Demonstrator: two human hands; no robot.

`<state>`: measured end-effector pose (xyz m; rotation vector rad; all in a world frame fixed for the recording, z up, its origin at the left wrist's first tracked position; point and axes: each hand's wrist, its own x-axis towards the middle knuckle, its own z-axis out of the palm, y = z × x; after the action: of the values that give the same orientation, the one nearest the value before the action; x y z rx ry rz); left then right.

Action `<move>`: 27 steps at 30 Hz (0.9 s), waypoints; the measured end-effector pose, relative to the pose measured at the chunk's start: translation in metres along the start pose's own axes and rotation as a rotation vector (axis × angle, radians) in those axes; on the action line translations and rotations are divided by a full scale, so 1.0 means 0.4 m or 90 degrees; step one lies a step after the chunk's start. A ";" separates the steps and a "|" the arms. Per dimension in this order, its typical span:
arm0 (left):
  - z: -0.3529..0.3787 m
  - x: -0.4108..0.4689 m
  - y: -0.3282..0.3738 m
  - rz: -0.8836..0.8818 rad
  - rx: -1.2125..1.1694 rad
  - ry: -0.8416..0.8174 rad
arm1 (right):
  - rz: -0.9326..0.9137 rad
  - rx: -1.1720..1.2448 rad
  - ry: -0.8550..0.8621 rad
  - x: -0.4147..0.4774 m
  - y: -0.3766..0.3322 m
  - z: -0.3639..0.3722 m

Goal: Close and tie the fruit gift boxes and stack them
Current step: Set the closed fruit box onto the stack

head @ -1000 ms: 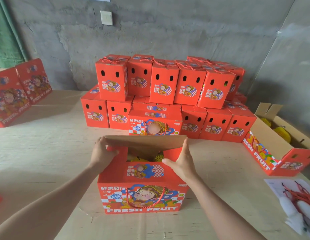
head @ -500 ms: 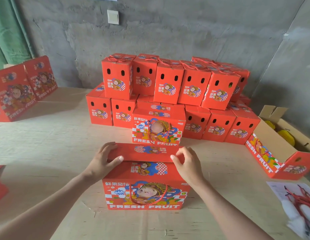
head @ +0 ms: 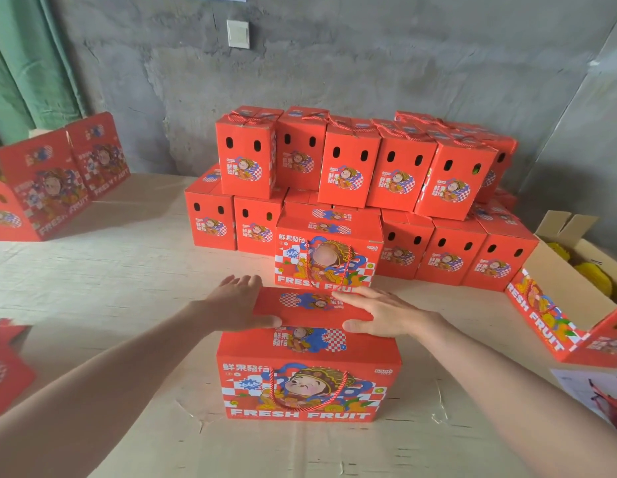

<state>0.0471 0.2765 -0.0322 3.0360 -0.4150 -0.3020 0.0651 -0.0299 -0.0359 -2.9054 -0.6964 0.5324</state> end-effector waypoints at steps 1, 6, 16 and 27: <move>0.000 0.006 0.007 0.015 0.015 -0.009 | -0.003 -0.010 0.017 -0.002 0.000 0.007; 0.026 0.025 0.008 0.107 0.101 0.041 | -0.015 -0.087 0.085 -0.006 -0.004 0.026; 0.031 0.042 0.004 0.114 0.114 0.047 | -0.057 -0.150 0.111 -0.007 -0.004 0.020; 0.026 0.038 -0.001 0.119 0.092 0.038 | -0.047 -0.116 0.106 -0.007 -0.011 0.013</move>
<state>0.0596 0.2722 -0.0452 3.1035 -0.7411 -0.1763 0.0593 -0.0271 -0.0392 -3.0298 -0.8642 0.2255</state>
